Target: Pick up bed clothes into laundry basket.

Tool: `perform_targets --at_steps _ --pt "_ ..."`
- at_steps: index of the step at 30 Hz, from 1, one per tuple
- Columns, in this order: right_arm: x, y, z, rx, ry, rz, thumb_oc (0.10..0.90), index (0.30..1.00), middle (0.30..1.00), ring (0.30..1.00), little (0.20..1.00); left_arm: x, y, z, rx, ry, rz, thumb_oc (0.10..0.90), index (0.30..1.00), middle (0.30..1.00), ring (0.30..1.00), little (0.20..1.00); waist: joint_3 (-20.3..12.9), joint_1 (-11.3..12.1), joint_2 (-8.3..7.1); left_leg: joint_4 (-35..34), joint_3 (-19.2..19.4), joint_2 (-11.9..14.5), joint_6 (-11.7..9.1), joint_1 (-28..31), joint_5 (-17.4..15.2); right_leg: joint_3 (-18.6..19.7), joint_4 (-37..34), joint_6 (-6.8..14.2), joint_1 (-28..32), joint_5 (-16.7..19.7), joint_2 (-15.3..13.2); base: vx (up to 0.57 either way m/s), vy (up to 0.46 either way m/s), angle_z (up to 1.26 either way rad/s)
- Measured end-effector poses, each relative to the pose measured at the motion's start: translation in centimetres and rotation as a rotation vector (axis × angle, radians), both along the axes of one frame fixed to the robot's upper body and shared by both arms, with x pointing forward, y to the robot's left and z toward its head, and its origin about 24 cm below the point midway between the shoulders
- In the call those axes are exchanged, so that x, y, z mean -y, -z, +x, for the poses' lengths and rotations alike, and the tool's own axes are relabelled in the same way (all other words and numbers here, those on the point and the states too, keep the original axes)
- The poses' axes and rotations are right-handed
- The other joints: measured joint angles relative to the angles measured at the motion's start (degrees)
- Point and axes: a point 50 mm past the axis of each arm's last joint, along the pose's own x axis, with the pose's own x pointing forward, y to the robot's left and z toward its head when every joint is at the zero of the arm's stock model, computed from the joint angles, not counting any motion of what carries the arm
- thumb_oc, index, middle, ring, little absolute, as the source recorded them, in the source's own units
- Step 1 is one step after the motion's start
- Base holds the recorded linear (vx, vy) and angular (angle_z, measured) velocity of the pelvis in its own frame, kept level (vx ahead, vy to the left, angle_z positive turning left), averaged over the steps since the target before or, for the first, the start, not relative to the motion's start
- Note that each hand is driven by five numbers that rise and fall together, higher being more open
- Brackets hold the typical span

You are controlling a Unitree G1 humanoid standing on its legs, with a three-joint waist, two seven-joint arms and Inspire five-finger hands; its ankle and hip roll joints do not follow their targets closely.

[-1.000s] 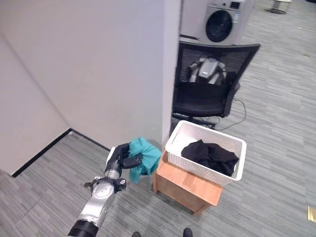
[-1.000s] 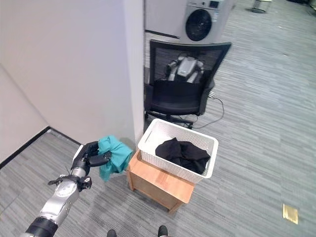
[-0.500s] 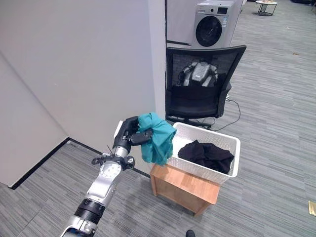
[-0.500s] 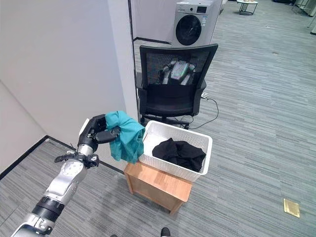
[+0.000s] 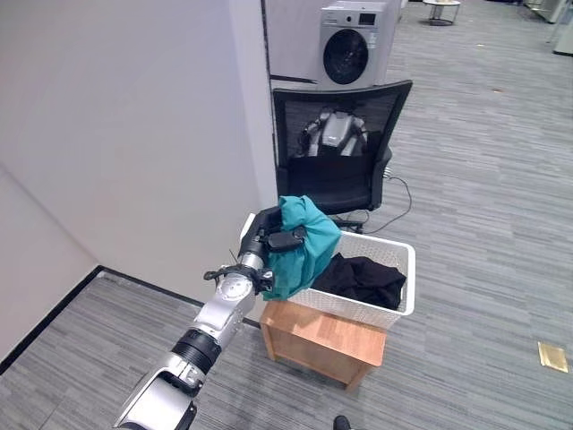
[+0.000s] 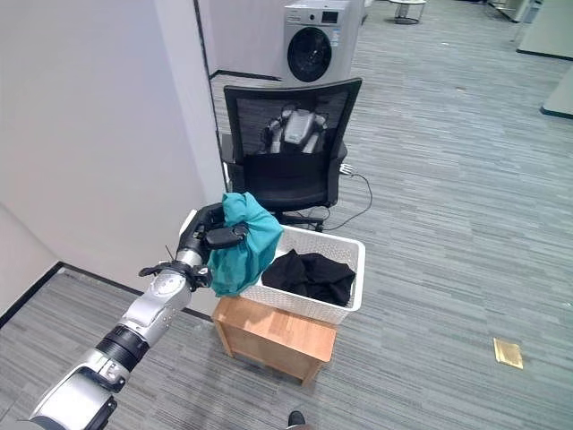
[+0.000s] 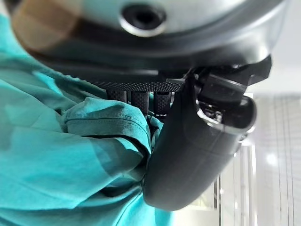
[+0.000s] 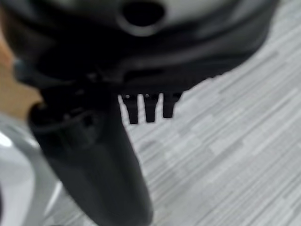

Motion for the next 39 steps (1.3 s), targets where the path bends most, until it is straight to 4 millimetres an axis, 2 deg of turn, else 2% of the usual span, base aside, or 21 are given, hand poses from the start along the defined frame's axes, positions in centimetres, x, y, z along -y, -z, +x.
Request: perform_targets --at_steps 2,7,8,10,14,21,29,33,39 --pt "0.0 0.0 -0.3 -0.006 0.004 -0.005 0.800 0.900 0.900 0.900 0.900 0.6 0.0 0.0 -0.001 0.020 0.006 0.400 0.300 0.300 0.300 0.300 -0.11 -0.87 0.18 -0.01 0.12 0.00 0.00 -0.01 -0.06 0.07 0.00 0.19 -0.16 -0.14 0.00 0.01 -0.012 -0.05" --pt "0.1 0.0 -0.8 -0.015 0.016 -0.007 0.800 0.900 0.900 0.900 0.900 1.4 -0.6 1.0 0.020 0.038 0.069 0.400 0.300 0.300 0.300 0.300 -0.37 -1.34 0.60 -0.01 0.63 0.08 -0.18 -0.07 -0.50 0.47 0.00 0.14 -0.59 -0.20 0.06 0.02 -0.029 -0.06" --pt "0.2 0.0 0.0 0.002 0.007 -0.011 0.800 0.900 0.900 0.900 0.900 1.8 -0.7 1.0 0.033 0.042 0.085 0.400 0.300 0.300 0.300 0.300 -0.52 -0.90 0.82 0.00 0.81 0.16 -0.12 -0.28 -0.96 0.41 -0.01 0.17 -0.78 -0.09 0.07 0.03 -0.027 -0.07" --pt "0.5 -0.1 -0.2 0.021 0.011 -0.026 0.800 0.900 0.900 0.900 0.900 2.5 -0.4 1.2 0.021 0.050 0.112 0.400 0.300 0.300 0.300 0.300 -0.59 -0.69 0.91 0.02 0.80 0.22 -0.21 -0.49 -0.78 0.35 -0.01 0.01 -1.19 -0.22 0.12 0.04 -0.025 0.00" --pt "0.7 -0.2 0.7 0.056 0.019 -0.034 0.800 0.900 0.900 0.900 0.900 2.1 -0.3 1.8 -0.002 0.039 0.162 0.400 0.300 0.300 0.300 0.300 -0.76 -1.39 1.17 0.01 1.74 0.35 -0.23 -0.54 -0.80 1.36 0.00 0.25 -1.61 -0.04 0.27 0.02 -0.019 -0.13" --pt "1.2 -0.3 0.5 0.051 0.018 -0.045 0.800 0.900 0.900 0.900 0.900 2.1 -2.0 2.7 0.052 0.052 0.189 0.400 0.300 0.300 0.300 0.300 -0.69 -2.35 1.06 0.02 1.93 0.32 -0.19 -0.63 -1.00 1.24 0.01 0.08 -1.72 0.09 0.25 0.00 -0.003 0.00" --pt "1.6 -0.5 1.2 0.069 0.012 -0.055 0.800 0.900 0.900 0.900 0.900 3.4 -6.4 4.2 0.187 0.076 0.211 0.400 0.300 0.300 0.300 0.300 -0.60 -2.38 0.92 0.01 1.99 0.28 -0.24 -0.66 -1.11 1.35 0.01 0.46 -1.81 -0.22 0.22 0.00 0.000 0.00" --pt "1.7 -0.5 1.4 0.072 0.007 -0.056 0.800 0.900 0.900 0.900 0.900 4.0 -7.1 4.2 0.206 0.092 0.208 0.400 0.300 0.300 0.300 0.300 -0.59 -2.36 0.90 0.01 2.21 0.28 -0.23 -0.67 -1.18 1.50 0.01 0.53 -1.95 -0.34 0.22 0.00 0.000 0.00" --pt "1.7 -0.6 1.5 0.073 0.003 -0.057 0.800 0.900 0.900 0.900 0.900 4.4 -7.0 4.1 0.207 0.108 0.219 0.400 0.300 0.300 0.300 0.300 -0.56 -2.50 0.86 0.02 2.41 0.25 -0.21 -0.90 -1.22 1.61 0.01 0.51 -2.28 -0.33 0.20 0.00 0.000 0.00"
